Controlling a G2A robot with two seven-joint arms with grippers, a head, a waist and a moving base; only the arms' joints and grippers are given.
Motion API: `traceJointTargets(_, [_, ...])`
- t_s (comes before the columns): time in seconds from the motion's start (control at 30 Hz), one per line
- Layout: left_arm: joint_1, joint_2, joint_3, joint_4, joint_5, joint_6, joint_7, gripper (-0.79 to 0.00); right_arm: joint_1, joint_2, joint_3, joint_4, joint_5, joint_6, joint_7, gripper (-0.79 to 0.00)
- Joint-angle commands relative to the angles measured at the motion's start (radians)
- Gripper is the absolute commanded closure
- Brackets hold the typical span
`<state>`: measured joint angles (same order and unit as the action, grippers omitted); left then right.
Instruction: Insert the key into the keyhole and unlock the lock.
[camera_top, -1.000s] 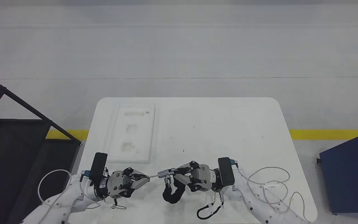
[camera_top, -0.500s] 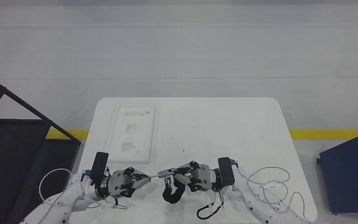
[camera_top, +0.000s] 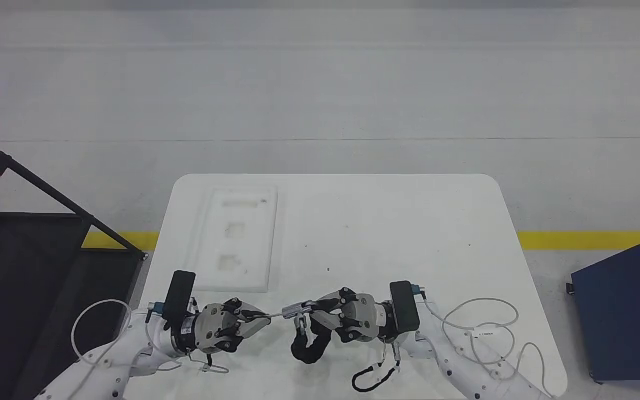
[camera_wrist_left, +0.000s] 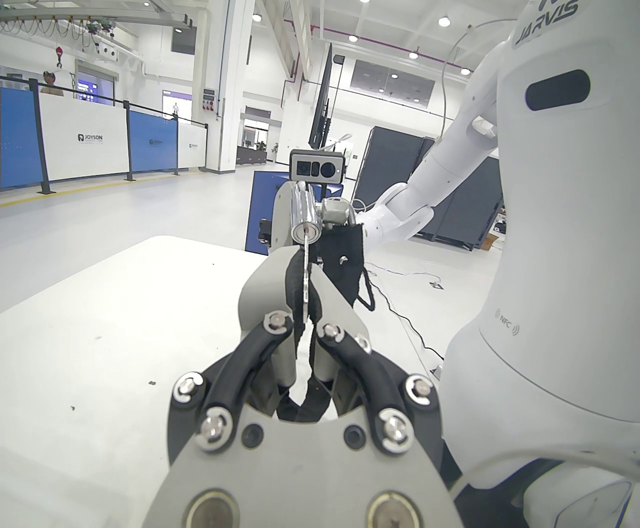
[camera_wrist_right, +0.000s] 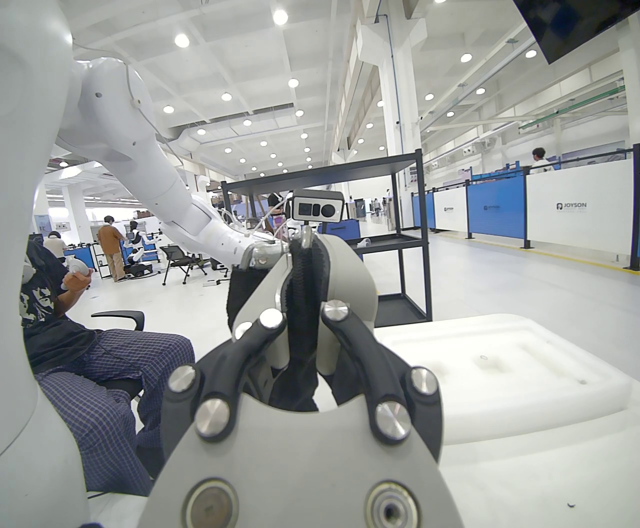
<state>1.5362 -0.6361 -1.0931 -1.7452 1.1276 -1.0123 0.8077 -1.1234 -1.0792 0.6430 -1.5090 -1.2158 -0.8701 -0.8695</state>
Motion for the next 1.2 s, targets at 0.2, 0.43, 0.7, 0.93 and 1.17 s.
traceJointTargets(0.2, [-0.009,0.003,0.011,-0.002,-0.009,0.0,0.0,0.0,0.0,0.0,0.0,0.0,0.0,0.0,0.0,0.0])
traceJointTargets(0.43, [-0.029,0.006,0.03,0.002,-0.014,0.0,0.0,0.0,0.0,0.0,0.0,0.0,0.0,0.0,0.0,0.0])
traceJointTargets(0.7, [-0.051,0.008,0.052,0.006,-0.02,0.0,-0.001,0.0,0.0,0.0,0.0,0.0,0.0,0.0,0.0,0.0])
traceJointTargets(0.93, [-0.064,0.007,0.075,0.0,-0.035,0.0,-0.013,0.0,0.0,0.0,0.0,0.0,0.0,0.0,0.0,0.0])
traceJointTargets(1.17, [-0.072,0.004,0.076,-0.011,-0.054,0.0,-0.041,0.0,0.0,0.0,0.0,0.0,0.0,0.0,0.0,0.0])
